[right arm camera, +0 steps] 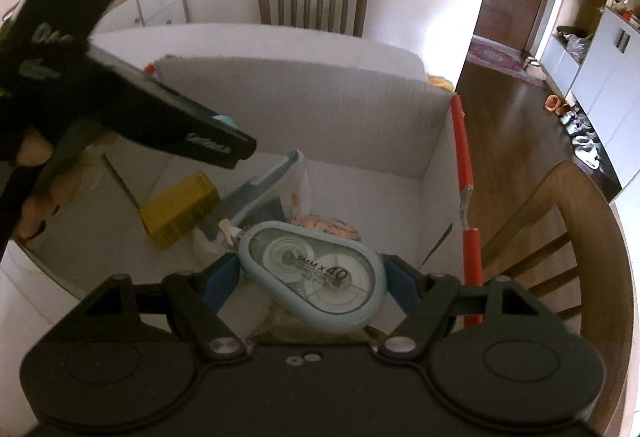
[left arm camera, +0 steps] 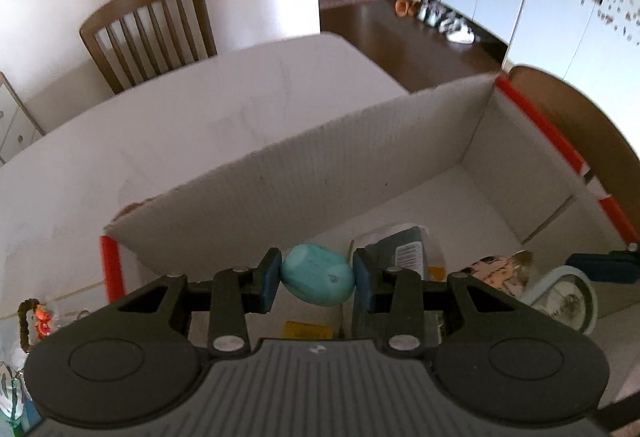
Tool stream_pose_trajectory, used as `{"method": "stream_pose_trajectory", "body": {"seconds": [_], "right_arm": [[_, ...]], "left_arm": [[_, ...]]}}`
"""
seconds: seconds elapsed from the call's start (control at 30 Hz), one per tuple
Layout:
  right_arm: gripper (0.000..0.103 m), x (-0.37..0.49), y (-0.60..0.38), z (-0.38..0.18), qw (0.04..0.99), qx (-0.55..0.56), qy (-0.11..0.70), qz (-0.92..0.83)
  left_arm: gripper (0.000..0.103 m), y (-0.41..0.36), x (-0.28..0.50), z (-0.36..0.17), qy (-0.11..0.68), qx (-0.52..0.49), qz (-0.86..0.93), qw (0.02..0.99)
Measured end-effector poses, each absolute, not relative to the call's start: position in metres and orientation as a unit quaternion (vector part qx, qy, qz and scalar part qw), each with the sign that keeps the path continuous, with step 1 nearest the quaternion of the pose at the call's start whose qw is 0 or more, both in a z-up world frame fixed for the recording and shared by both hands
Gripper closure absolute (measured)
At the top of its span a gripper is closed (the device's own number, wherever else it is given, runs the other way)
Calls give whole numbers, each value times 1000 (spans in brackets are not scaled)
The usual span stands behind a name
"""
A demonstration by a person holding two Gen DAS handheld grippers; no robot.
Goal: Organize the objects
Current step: 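Carry the teal soap and tape dispenser over the red box and lower them, then open both tools to release the soap and tape dispenser into the box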
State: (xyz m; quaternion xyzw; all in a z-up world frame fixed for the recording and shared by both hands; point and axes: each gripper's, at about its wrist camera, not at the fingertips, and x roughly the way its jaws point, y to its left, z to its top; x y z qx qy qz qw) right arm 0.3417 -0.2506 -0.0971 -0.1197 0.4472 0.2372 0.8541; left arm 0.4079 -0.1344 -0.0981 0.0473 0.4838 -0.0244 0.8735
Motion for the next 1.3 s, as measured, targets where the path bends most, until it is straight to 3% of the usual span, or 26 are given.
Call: {"method": "stream_pose_trajectory", "body": {"seconds": [0.73,0.9,0.97,1.3], "right_arm": [[24,341,-247,-104,843,-147,456,243],[24,349,-248,-103,843,-147,458,241],[23,350,-249,-101,844,-145,457,240],[23,339,-252,-80,854,-129,444,238]], "left_arm": [[65,-133,429,-130,551,55,-16,833],[57,-134,425,-127,548,61,-13,834],[49,-134,422,-124,541,61,-15,839],[48,-131,406,-98,512,37,-35,858]]}}
